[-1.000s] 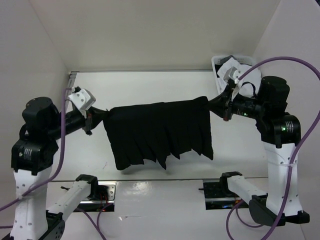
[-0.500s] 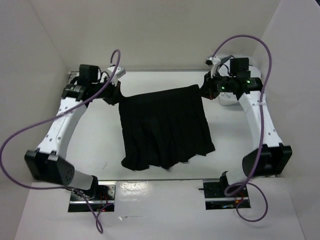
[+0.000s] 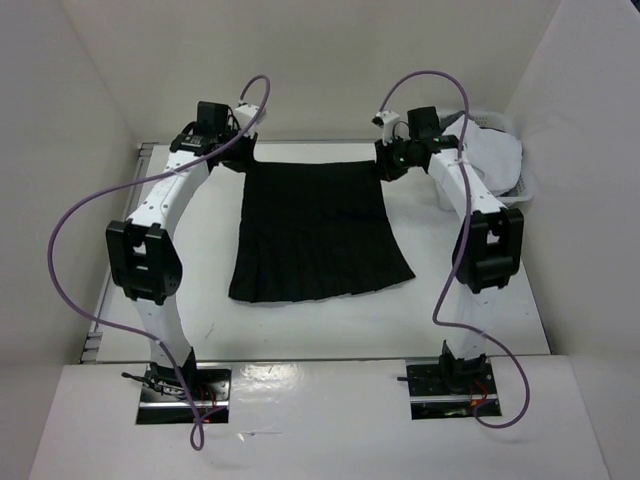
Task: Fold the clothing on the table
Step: Flatten the skirt out
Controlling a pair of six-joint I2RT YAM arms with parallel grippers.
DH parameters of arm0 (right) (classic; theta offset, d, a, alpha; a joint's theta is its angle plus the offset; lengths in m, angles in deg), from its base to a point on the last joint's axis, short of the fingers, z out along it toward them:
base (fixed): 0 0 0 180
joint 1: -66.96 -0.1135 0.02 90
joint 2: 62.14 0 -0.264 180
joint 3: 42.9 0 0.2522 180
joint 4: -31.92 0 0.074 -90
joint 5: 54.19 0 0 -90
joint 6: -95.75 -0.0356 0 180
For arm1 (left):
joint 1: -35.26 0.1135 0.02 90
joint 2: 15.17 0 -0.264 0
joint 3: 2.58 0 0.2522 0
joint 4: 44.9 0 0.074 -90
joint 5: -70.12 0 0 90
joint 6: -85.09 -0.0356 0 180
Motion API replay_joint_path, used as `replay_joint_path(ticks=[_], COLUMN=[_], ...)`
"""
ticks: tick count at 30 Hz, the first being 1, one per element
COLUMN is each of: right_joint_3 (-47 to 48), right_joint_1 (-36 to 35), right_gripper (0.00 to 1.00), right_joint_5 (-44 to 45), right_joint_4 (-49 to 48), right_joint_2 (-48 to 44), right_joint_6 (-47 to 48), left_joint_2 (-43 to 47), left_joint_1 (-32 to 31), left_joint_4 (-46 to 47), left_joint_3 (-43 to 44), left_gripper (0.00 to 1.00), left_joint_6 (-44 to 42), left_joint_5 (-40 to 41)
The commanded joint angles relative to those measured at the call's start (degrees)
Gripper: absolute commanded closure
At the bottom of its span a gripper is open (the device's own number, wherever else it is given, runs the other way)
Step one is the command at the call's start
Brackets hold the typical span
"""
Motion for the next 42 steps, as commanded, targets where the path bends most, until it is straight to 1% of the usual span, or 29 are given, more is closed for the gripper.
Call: replay_joint_path(ticks=[1,3,4,5,6,7,8,9,11,12,14,16,18,19,21,22,23,24,25,27,28,31,33,34,35,36,37,39,42], right_joint_3=[6.99,11.21,12.53,15.33,16.4,17.63,20.34,21.76,26.22,27.38,29.67,30.2,28.46,24.97,19.78,13.83,10.9,5.57,3.25,-2.89,-4.84,-10.65,-10.66,-9.7,-8.65,-6.12,-4.7,-0.58,4.36], right_joint_1=[-0.94,-1.46,-1.46,-1.46,-1.46,-1.46,-1.46,-1.46,-1.46,-1.46,-1.46,-1.46,-1.98,-1.99,-3.74,-4.36,-4.97,-6.2,-6.73,-8.74,-9.45,-13.48,-15.86,-18.31,-19.64,-20.79,-22.8,-24.22,-24.93], right_gripper=[1.0,1.0,0.98,0.86,0.75,0.6,0.36,0.28,0.2,0.13,0.11,0.1,0.1,0.1,0.1,0.1,0.09,0.09,0.09,0.09,0.09,0.09,0.09,0.09,0.09,0.09,0.09,0.09,0.04], right_joint_5=[5.08,6.31,7.1,8.33,9.21,10.26,12.01,12.73,13.87,15.53,18.0,19.32,18.54,18.01,17.4,17.39,17.39,18.26,18.97,18.97,20.45,23.7,26.17,27.75,30.9,32.41,33.29,34.44,35.58], right_joint_4=[-5.87,-5.88,-5.88,-5.88,-6.49,-6.49,-6.49,-6.49,-5.7,-5.01,-5.0,-3.78,-2.46,-2.45,-2.45,-3.76,-3.77,-4.47,-4.47,-4.47,-4.47,-5.26,-5.88,-5.88,-5.1,-4.39,-4.39,-2.9,-2.28], right_joint_2=[4.8,9.36,10.78,12.1,14.64,15.71,16.85,17.9,20.63,20.64,21.34,19.51,17.4,14.6,11.51,8.71,7.55,6.67,5.88,4.12,3.59,1.92,2.7,3.49,4.2,5.94,6.83,9.2,12.45], right_joint_6=[-1.4,-2.27,-2.89,-3.42,-4.3,-5.09,-5.79,-6.93,-7.81,-9.3,-10.02,-10.54,-10.54,-10.02,-8.71,-6.96,-5.98,-5.37,-4.84,-4.14,-4.13,-5.09,-9.03,-10.96,-15.16,-16.94,-18.18,-21.6,-25.64], left_joint_2=[-4.15,-6.87,-7.68,-8.47,-9.87,-10.4,-10.93,-11.98,-12.69,-12.69,-13.22,-12.35,-10.33,-9.36,-6.29,-4.28,-3.3,-2.42,-0.84,0.75,2.41,6.1,7.34,7.96,7.96,8.74,10.23,12.43,16.92], left_joint_1=[0.51,0.51,0.51,0.51,0.51,0.51,0.51,0.51,0.51,0.51,0.51,0.51,0.51,0.51,0.51,0.51,0.51,0.51,0.51,0.51,0.51,-0.62,-0.63,-0.63,-0.63,-0.63,-0.63,-0.11,1.91], left_joint_4=[3.68,4.21,4.21,4.73,4.74,4.74,5.44,5.44,6.05,6.06,6.06,5.53,4.22,4.21,3.68,4.29,4.3,4.91,4.91,4.92,4.22,3.51,3.51,3.51,2.99,2.37,2.37,2.37,1.67], left_joint_3=[5.79,7.3,8.0,9.23,9.76,9.77,10.64,11.69,12.23,12.84,13.37,13.37,10.31,8.73,2.06,-0.49,-3.13,-8.29,-10.51,-14.47,-17.62,-21.34,-22.75,-22.75,-22.75,-22.75,-23.27,-25.12,-28.9], left_gripper=[1.0,0.83,0.67,0.54,0.3,0.2,0.12,0.07,0.0,0.0,0.0,0.0,0.0,0.0,0.0,0.0,0.0,0.0,0.0,0.0,0.0,0.0,0.0,0.0,0.0,0.0,0.0,0.0,0.0], left_joint_6=[2.01,3.06,3.67,3.68,4.2,4.21,5.77,5.79,7.19,7.98,9.21,9.22,9.83,9.83,10.35,10.36,10.36,10.36,10.36,9.83,9.05,9.04,9.04,10.69,11.23,11.24,11.24,11.24,10.71], left_joint_5=[5.37,7.13,7.83,8.62,10.03,11.08,12.31,14.76,17.49,19.86,21.46,20.77,19.71,18.05,16.9,15.15,14.61,14.61,12.52,11.8,9.97,11.17,13.1,14.42,17.3,18.38,19.08,19.62,19.09])
